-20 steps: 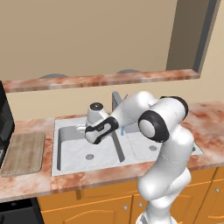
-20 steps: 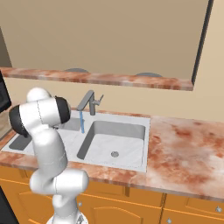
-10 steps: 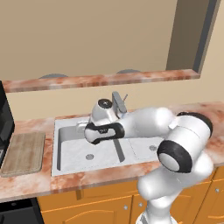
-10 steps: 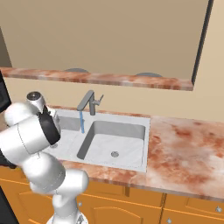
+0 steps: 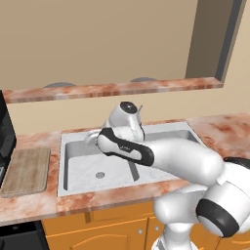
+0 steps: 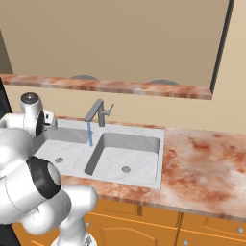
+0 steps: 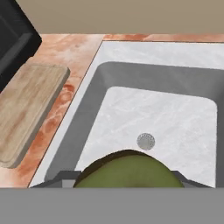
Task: Pick the kiwi from the sink and place it on the cutting board to airdry. Then turn off the sink faucet.
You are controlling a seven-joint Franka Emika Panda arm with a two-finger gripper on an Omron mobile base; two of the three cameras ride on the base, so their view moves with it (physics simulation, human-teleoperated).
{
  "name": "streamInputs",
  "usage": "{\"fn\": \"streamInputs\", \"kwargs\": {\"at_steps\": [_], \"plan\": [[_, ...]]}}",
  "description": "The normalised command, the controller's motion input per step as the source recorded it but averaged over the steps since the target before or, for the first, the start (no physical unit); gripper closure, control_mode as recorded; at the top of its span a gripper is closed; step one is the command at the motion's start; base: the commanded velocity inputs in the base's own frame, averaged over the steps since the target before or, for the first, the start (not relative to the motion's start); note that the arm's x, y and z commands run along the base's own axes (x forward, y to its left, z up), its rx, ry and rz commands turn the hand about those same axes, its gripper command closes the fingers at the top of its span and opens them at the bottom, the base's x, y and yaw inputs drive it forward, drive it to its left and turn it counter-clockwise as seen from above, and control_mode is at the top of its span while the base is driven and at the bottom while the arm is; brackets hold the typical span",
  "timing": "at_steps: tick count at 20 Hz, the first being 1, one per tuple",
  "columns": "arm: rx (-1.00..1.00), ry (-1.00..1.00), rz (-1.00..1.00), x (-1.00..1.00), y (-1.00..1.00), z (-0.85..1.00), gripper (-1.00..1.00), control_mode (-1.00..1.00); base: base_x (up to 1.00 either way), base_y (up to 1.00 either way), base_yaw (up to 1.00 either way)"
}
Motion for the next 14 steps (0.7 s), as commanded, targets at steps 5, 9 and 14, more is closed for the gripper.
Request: {"fn": "streamInputs", "kwargs": {"at_steps": [5, 9, 14], "plan": [[0.0, -0.01, 0.14, -0.42, 0.27, 0.42, 1.0, -1.0, 0.0, 0.0, 0.0], [-0.06, -0.05, 0.08, -0.4, 0.6, 0.0, 1.0, -1.0, 0.0, 0.0, 0.0], [-0.06, -0.14, 0.07, -0.36, 0.67, 0.03, 1.0, -1.0, 0.0, 0.0, 0.0]]}}
